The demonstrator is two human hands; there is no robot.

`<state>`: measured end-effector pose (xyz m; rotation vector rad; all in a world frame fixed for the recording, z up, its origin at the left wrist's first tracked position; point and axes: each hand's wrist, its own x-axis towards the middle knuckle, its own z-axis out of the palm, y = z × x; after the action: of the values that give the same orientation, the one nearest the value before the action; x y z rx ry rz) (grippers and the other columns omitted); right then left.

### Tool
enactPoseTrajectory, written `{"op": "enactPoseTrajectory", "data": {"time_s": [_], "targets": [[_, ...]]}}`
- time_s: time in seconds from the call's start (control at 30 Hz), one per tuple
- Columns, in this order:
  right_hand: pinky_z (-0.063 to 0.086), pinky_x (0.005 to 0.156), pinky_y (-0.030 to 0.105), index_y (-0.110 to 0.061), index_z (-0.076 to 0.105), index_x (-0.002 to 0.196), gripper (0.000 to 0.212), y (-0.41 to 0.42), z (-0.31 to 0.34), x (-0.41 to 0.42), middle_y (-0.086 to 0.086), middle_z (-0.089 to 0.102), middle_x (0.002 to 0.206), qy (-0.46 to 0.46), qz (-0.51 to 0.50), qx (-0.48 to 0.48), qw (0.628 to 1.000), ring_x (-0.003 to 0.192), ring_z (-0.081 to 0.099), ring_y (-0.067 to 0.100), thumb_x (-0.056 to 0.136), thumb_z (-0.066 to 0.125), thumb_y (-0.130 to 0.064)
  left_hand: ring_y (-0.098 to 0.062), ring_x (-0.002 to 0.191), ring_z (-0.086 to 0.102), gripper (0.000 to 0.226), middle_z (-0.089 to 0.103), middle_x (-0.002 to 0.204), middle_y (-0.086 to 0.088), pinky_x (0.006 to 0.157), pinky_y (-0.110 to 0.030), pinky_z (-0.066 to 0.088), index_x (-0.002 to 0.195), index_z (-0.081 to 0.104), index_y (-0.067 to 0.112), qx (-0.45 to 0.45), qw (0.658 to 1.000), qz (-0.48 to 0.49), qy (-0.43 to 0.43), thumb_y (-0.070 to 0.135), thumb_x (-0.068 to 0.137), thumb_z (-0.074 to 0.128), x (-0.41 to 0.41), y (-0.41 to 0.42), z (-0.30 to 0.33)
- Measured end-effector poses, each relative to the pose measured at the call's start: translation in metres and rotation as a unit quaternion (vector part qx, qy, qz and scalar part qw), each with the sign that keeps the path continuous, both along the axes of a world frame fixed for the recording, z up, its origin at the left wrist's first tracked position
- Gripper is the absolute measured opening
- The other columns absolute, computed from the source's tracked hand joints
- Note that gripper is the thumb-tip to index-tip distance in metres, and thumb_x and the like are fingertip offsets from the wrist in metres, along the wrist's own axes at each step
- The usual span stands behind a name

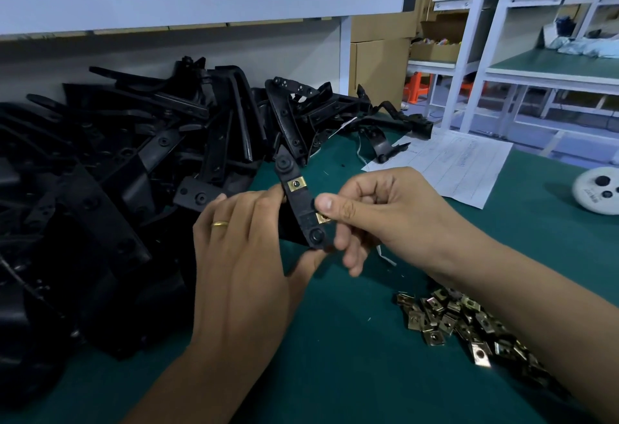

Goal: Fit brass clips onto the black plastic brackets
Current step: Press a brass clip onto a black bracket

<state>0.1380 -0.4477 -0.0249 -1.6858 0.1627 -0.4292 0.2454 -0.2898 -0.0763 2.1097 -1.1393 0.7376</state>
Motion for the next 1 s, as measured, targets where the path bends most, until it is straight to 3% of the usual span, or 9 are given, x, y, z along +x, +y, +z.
{"op": "enactPoseTrajectory", "data": {"time_s": [0.13,0.37,0.47,0.67,0.8,1.0], "targets": [[0.057,0.052,0.03,-0.001,0.066,0.076,0.029,-0.006,0.0,-0.003,0.016,0.07,0.066,0.008,0.038,0.0,0.999,0.052,0.068,0.024,0.1,0.067,-0.018,-0.022,0.123,0.044,0.075,0.063,0.122,-0.004,0.112,-0.04,0.024,0.135,0.056,0.01,-0.004,1.0,-0.008,0.01,0.044,0.072,0.078,-0.001,0.0,0.0],[0.063,0.072,0.036,0.011,0.067,0.116,0.025,-0.025,0.002,-0.01,0.019,0.072,0.088,0.053,0.177,0.079,0.98,0.078,0.075,0.027,0.099,0.056,-0.004,-0.019,0.127,0.041,0.075,0.062,0.122,-0.003,0.118,-0.033,0.017,0.137,0.051,0.012,-0.008,0.999,-0.052,0.012,0.04,0.072,0.076,-0.003,0.001,0.003],[0.063,0.073,0.036,0.01,0.068,0.116,0.026,-0.027,0.001,-0.01,0.02,0.072,0.089,0.066,0.185,0.09,0.976,0.079,0.075,0.027,0.098,0.058,-0.005,-0.015,0.126,0.041,0.074,0.063,0.123,0.0,0.117,-0.031,0.019,0.135,0.057,0.011,-0.007,0.997,-0.07,0.031,0.044,0.072,0.076,-0.002,0.001,0.004],[0.063,0.078,0.042,0.008,0.071,0.113,0.024,-0.022,0.0,-0.007,0.02,0.069,0.087,0.069,0.176,0.107,0.976,0.077,0.073,0.027,0.097,0.058,-0.005,-0.004,0.132,0.034,0.078,0.058,0.129,0.006,0.12,-0.032,0.019,0.145,0.053,0.012,-0.007,0.995,-0.089,0.035,0.043,0.076,0.072,0.0,0.001,0.005],[0.063,0.077,0.041,0.007,0.072,0.107,0.022,-0.017,0.001,-0.007,0.02,0.069,0.084,0.07,0.16,0.09,0.98,0.074,0.073,0.027,0.094,0.06,-0.007,-0.012,0.133,0.04,0.085,0.057,0.131,0.005,0.124,-0.04,0.024,0.154,0.046,0.009,0.019,0.995,-0.095,0.038,0.038,0.079,0.073,0.001,0.002,0.004],[0.065,0.071,0.043,0.005,0.069,0.091,0.018,-0.01,0.002,-0.004,0.018,0.066,0.077,0.07,0.111,0.026,0.991,0.066,0.069,0.026,0.089,0.067,-0.013,-0.011,0.134,0.038,0.085,0.052,0.132,0.008,0.124,-0.031,0.018,0.152,0.048,0.006,0.021,0.994,-0.099,0.031,0.039,0.078,0.075,0.003,0.0,0.001]]}}
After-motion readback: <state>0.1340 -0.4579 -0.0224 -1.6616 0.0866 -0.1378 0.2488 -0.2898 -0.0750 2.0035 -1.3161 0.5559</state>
